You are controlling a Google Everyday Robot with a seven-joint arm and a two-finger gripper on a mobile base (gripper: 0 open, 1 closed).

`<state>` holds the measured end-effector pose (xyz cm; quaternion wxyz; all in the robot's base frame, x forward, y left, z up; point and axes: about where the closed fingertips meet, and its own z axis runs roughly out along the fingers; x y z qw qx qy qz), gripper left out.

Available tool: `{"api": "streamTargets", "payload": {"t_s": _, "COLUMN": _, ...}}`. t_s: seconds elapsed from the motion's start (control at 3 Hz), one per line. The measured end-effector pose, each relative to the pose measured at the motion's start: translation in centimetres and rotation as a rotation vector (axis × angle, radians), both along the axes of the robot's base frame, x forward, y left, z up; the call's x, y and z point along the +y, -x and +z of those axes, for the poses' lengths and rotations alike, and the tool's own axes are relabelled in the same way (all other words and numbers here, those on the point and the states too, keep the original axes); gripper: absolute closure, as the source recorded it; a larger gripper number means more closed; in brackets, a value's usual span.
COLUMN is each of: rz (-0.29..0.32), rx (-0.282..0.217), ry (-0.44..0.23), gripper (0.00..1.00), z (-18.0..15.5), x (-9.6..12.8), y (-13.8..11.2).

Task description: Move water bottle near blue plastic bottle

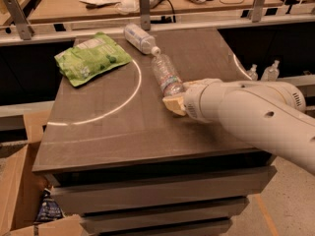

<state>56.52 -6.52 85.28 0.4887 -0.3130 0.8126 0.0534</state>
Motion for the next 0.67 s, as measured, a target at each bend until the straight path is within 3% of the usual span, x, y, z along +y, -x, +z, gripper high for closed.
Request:
{"api": "streamTargets", "payload": {"t_s": 0.33, "rz": 0.001, "rx": -0.033, "ry": 0.031, "gripper": 1.0, "z": 0.9, "x": -0.6, "y": -3.7}}
{"api": "streamTargets", "payload": {"t_s": 0.67, "rz": 0.005, "rx": -0.036, "ry": 0.049, "gripper": 1.0, "z": 0.9, "x": 0.0, "y": -6.0}}
